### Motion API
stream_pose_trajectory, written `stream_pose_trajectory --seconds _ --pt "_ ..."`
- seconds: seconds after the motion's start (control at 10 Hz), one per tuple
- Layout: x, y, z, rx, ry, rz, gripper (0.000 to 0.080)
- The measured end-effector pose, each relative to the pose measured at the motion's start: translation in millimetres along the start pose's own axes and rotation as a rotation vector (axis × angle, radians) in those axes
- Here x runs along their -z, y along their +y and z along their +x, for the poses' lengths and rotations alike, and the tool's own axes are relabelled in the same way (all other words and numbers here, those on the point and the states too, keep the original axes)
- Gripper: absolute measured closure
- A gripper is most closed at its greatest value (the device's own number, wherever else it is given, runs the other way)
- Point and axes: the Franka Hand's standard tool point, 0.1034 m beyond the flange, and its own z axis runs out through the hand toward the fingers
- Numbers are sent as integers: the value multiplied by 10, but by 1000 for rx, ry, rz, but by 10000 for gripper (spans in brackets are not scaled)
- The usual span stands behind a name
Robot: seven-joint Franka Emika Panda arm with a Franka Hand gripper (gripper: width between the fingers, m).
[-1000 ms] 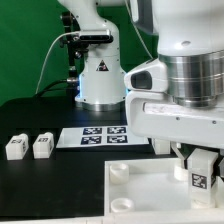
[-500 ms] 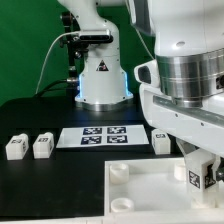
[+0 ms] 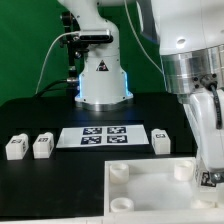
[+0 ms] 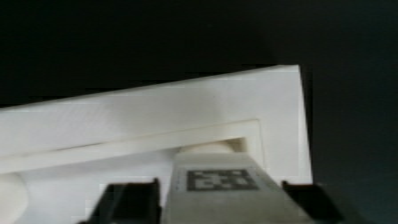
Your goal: Assemble one leg
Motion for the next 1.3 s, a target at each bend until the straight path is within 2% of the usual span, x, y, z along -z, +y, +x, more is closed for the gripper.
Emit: stream_pose_trajectory --seconds 0.1,0.2,0.3,0.4,0.5,0.6,0.8,1.0,1.3 --pt "-11 9 -10 98 0 -2 328" --pt "-20 25 -31 105 -1 -4 210" --pt "-26 29 -1 299 1 -9 210" --pt "-33 53 28 484 2 -31 162" --pt "-15 104 -10 657 13 -100 153" --pt "-3 52 -36 725 13 -85 153" --pt "-8 59 -14 929 5 -91 150" --pt "15 18 63 1287 23 -110 150" --pt "24 -35 156 1537 25 -98 150"
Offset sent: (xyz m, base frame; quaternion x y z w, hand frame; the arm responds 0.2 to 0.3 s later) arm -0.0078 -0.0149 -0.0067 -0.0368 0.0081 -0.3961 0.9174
